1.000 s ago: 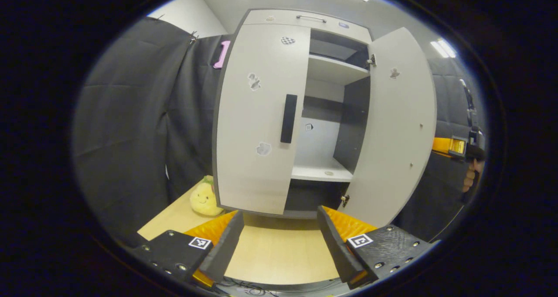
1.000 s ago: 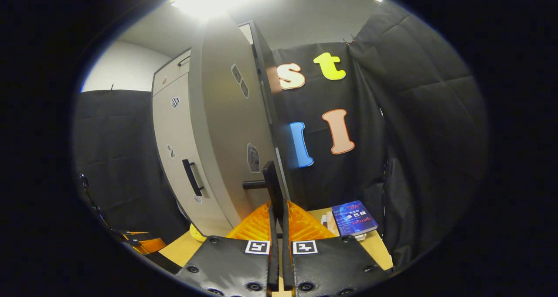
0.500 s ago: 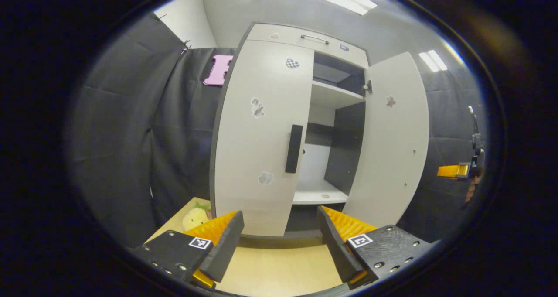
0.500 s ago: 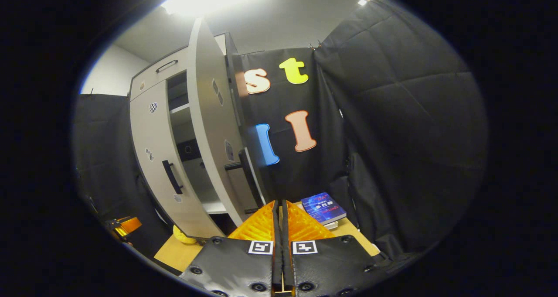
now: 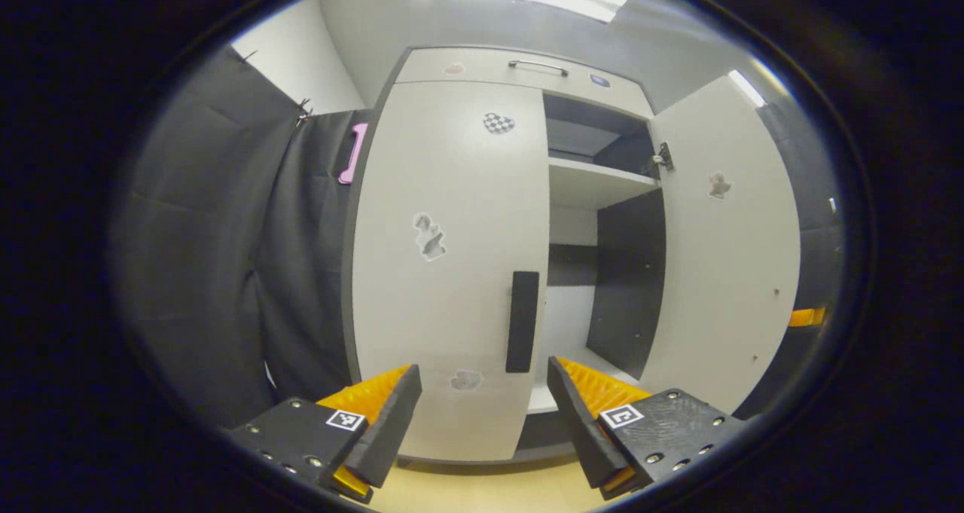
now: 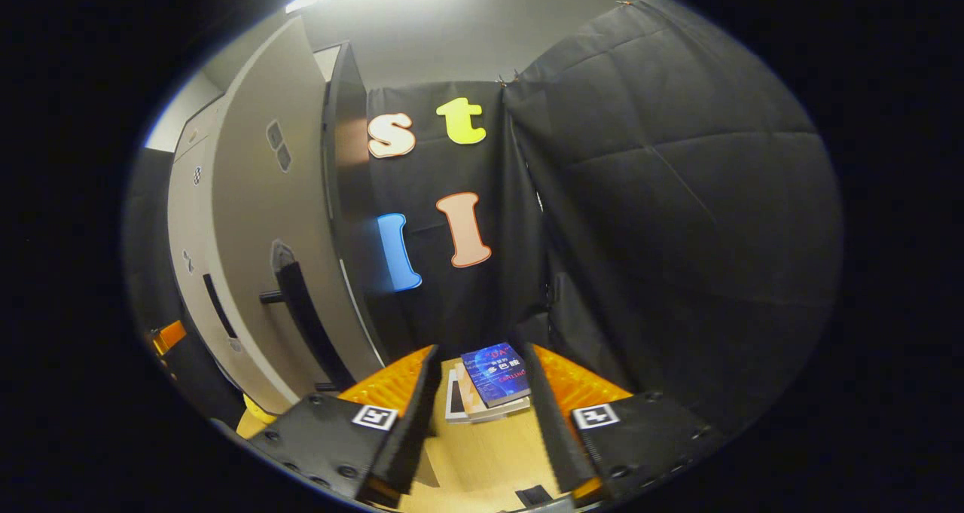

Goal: Open the right door of the double-door shoe cabinet with the right hand, and open the left door with the left hand.

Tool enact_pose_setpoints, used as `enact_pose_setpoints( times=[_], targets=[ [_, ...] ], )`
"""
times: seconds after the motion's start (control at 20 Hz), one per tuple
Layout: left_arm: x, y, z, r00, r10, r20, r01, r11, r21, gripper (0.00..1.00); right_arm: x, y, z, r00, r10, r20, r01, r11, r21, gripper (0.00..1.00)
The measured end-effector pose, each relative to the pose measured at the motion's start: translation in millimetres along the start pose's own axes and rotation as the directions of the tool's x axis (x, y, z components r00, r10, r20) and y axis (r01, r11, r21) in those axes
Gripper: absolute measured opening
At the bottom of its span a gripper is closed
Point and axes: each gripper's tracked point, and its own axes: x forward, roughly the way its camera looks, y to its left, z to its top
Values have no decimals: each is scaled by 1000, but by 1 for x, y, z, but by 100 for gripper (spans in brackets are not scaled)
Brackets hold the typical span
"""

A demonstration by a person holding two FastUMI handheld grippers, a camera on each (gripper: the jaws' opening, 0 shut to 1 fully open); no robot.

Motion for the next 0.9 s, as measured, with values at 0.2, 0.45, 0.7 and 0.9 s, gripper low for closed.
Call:
enact_pose_setpoints(
  times=[0.2,0.45,0.7,0.9],
  targets=[
    [42,-19,11,1000,3,29,-4,1000,14,97,31,-17,-8,999,-47,-6,46,998,-43,98],
    [95,-27,17,998,46,44,-49,997,64,97,65,-36,-16,998,-54,-17,54,998,15,98],
    [132,-23,14,994,104,24,-107,985,135,86,91,-46,-6,999,-43,25,41,996,79,98],
    [139,-34,3,996,91,-4,-91,995,47,55,113,-51,-15,999,-33,-15,33,999,22,98]
  ],
)
